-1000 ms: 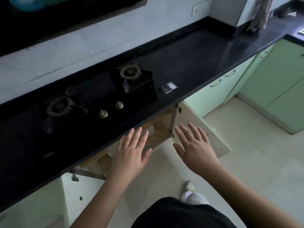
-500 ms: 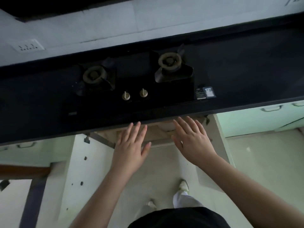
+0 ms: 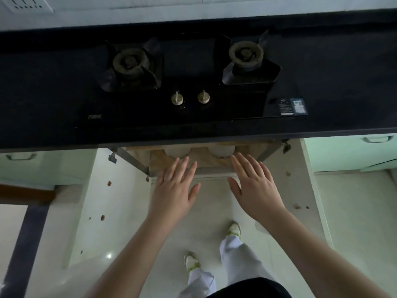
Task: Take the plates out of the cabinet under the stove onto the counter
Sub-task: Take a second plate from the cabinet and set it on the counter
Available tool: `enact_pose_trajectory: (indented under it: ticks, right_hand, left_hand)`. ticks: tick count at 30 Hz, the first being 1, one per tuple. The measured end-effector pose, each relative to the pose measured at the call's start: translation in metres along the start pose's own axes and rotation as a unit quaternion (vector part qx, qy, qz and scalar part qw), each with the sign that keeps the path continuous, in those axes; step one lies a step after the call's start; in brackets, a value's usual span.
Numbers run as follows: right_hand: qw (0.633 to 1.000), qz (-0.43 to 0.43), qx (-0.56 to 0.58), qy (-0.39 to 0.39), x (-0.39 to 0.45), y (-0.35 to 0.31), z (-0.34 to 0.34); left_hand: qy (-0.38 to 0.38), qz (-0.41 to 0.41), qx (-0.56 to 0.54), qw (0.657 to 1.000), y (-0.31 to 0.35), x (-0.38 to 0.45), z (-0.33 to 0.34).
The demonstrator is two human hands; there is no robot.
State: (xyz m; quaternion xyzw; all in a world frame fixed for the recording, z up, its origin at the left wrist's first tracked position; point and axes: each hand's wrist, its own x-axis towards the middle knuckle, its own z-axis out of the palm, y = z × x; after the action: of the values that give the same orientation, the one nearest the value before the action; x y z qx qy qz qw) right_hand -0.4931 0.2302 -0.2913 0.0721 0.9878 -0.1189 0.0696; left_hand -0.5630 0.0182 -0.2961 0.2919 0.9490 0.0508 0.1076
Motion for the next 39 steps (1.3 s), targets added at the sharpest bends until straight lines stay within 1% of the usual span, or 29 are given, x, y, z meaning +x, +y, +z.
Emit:
enact_pose_trajectory:
  ticks: [4, 7, 10, 14, 18, 21, 27, 30, 34, 39]
  right_hand:
    - [1.000, 0.003, 0.024, -0.014, 0.002, -0.010, 0.020]
    - [0.999, -0.009, 0.029, -0.034, 0.017, -0.008, 0.042]
    - [0.999, -0.013, 0.031, -0.028, 0.042, 0.002, 0.062]
    - [0.999, -0.039, 0.013, -0.029, 0.072, 0.011, 0.092]
    - [0.999, -0.036, 0.004, -0.028, 0.100, 0.020, 0.136]
    - [0.999, -0.027, 0.007, -0.018, 0.119, 0.030, 0.169]
    - [0.999, -0.031, -0.005, -0.003, 0.153, 0.044, 0.231]
    - [0.999, -0.031, -0.017, 0.022, 0.173, 0.051, 0.261]
    - [0.994, -0.043, -0.015, 0.101, 0.197, 0.059, 0.295]
    - [0.989, -0.055, -0.029, 0.137, 0.221, 0.071, 0.325]
  left_hand:
    - [0.001, -0.004, -0.001, 1.000, -0.009, 0.004, 0.019]
    - [-0.010, -0.003, 0.017, 1.000, -0.016, 0.017, 0.040]
    - [-0.028, 0.004, 0.032, 0.999, -0.021, 0.039, 0.063]
    - [0.000, -0.023, 0.018, 1.000, -0.028, 0.062, 0.093]
    - [0.012, -0.040, 0.007, 0.999, -0.039, 0.087, 0.140]
    - [0.005, -0.045, 0.009, 0.999, -0.048, 0.105, 0.177]
    - [0.039, -0.040, -0.002, 0.998, -0.063, 0.147, 0.239]
    - [0.066, -0.033, 0.007, 0.997, -0.077, 0.172, 0.267]
    - [0.117, -0.043, 0.028, 0.992, -0.101, 0.198, 0.293]
    - [0.156, -0.018, 0.054, 0.986, -0.111, 0.219, 0.321]
